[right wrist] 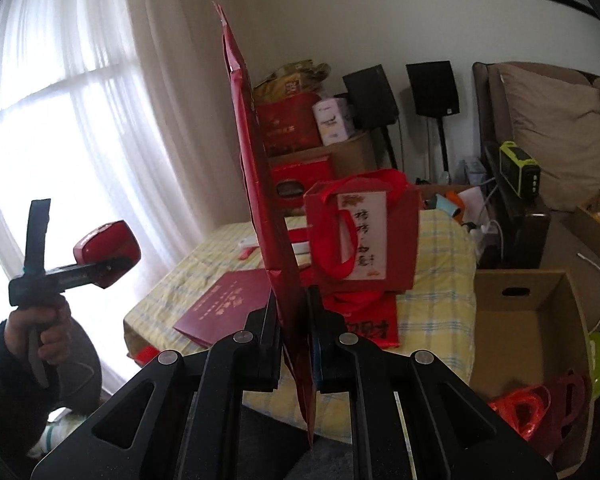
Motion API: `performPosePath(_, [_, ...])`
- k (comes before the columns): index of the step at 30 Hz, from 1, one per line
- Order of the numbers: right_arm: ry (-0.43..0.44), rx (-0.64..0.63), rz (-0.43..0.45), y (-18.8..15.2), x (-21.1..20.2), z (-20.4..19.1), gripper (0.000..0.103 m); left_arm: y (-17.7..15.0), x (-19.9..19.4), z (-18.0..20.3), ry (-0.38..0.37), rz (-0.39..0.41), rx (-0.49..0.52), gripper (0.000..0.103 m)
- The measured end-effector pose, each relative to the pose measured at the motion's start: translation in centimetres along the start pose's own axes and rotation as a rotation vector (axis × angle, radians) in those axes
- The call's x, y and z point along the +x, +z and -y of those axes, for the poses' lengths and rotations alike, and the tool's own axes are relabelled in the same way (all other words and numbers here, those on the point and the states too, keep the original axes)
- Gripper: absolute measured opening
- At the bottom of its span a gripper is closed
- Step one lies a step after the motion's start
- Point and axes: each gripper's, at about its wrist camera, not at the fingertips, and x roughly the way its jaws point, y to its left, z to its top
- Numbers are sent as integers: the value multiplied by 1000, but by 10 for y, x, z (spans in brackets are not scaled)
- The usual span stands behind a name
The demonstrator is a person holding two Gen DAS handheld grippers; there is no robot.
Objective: Organize objects
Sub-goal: 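Carry the red tin box with the left gripper while the right carries the tea packet toward the cardboard box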
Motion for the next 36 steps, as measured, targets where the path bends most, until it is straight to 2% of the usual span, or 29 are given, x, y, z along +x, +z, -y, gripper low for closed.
performPosePath(9, [-22,3,23,6,-7,6,10,18,-12,23,-51,53,12,79])
performPosePath(13, [-30,9,34,8,-11,10,10,20,-17,40,-37,88,57,79])
performPosePath(21, [-51,0,60,15,-21,15,10,31,-26,62,-73,117,79,79])
performPosePath(36, [-90,30,101,23,-45,35,10,40,-44,76,-101,147,86,79])
